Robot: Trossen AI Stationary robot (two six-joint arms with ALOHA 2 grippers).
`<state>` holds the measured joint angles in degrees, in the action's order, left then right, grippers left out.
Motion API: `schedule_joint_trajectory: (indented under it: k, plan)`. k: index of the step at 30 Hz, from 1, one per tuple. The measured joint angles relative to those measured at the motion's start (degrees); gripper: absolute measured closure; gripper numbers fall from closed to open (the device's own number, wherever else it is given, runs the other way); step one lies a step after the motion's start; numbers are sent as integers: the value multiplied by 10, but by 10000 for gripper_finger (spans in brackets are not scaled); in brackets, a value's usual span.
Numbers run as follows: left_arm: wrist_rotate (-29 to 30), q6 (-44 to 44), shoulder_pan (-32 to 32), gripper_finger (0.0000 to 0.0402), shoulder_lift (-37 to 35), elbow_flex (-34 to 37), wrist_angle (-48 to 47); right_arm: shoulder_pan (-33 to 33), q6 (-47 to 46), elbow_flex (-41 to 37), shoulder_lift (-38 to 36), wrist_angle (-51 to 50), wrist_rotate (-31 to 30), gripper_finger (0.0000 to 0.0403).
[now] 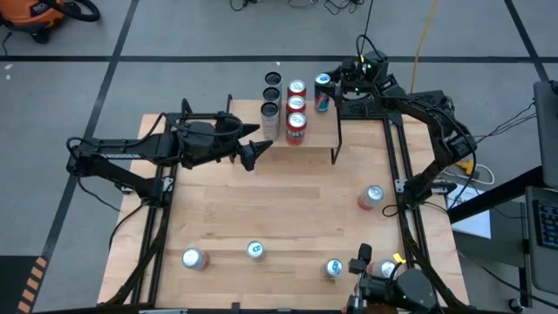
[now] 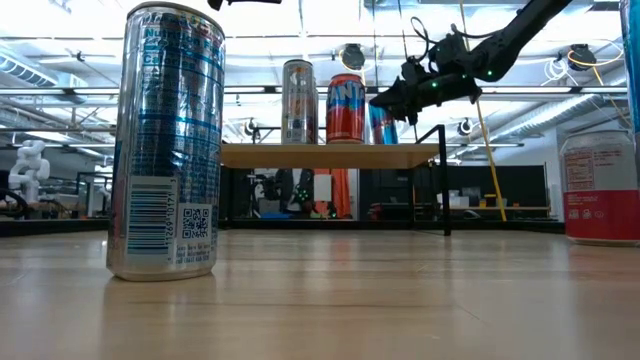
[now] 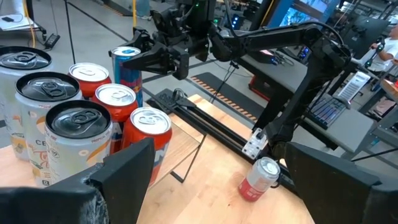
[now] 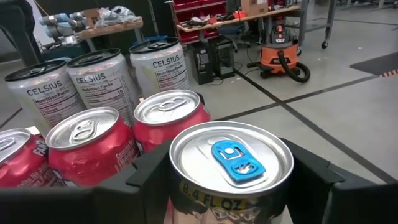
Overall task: Place canned beverage on shelf
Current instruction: Put the left blue soda can on the shelf
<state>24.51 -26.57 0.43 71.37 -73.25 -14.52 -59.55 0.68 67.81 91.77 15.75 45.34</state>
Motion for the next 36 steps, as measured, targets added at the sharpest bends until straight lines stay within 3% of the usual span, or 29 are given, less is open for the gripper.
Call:
schedule_joint_trajectory:
  k: [18,36]
  plan:
    - [0,0,0,41,0,0,-1,0,-13,0,0,-1,14,146]
    - [0,0,0,41,0,0,-2,0,-13,0,0,-1,15,145]
